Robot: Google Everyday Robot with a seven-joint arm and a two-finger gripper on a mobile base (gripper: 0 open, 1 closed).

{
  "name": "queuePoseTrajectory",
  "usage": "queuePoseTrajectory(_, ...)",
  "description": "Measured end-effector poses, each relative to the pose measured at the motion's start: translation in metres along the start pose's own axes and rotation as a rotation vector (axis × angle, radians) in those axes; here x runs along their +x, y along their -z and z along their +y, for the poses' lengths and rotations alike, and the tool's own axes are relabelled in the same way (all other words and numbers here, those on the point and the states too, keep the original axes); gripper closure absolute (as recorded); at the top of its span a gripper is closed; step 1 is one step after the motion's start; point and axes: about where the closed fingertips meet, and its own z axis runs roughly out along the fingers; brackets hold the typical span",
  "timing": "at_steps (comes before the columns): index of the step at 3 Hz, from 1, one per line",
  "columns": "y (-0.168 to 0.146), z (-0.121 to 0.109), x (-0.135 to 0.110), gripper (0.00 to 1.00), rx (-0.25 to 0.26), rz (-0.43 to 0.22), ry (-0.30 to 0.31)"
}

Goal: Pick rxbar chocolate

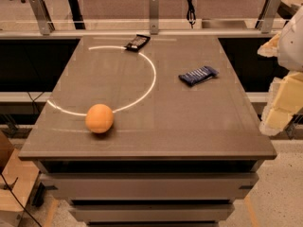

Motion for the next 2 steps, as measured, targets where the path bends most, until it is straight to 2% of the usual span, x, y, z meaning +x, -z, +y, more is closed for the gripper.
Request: queuePoseTrajectory(2,0.0012,-0.0028,-0.0038,0.0,0.018,-0.022,0.013)
